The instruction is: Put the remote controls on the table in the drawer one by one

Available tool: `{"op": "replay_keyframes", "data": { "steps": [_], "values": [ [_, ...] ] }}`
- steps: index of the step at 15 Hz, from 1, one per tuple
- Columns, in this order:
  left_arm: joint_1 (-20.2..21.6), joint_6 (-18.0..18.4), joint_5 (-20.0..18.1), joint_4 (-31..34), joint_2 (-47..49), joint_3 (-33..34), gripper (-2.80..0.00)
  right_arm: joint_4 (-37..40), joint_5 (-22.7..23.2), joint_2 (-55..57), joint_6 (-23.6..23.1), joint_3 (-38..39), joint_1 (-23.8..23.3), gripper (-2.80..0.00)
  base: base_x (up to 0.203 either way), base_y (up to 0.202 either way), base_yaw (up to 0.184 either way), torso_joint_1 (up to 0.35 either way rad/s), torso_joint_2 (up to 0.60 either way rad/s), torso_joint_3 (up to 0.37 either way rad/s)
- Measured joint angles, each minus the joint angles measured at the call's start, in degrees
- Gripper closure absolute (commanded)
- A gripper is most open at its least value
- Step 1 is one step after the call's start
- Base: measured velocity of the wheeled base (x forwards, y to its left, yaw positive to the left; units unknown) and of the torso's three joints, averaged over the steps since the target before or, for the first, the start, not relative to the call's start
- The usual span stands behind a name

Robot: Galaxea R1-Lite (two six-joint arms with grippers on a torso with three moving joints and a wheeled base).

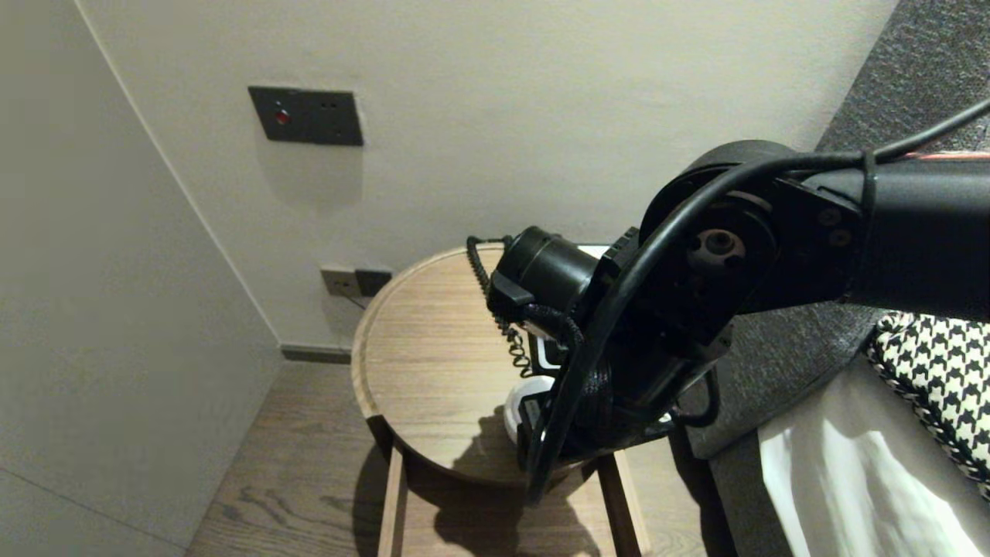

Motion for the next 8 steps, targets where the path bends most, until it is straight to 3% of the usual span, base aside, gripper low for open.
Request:
{"op": "replay_keyframes", "data": {
  "steps": [8],
  "values": [
    [0.01,-0.01,0.00,0.03,0.00,0.00,0.00,-2.66,-1.97,1.57,-1.99,-0.05,0.06,-2.80,0.000,0.000,0.000,0.000,0.00,0.000]
  ]
}}
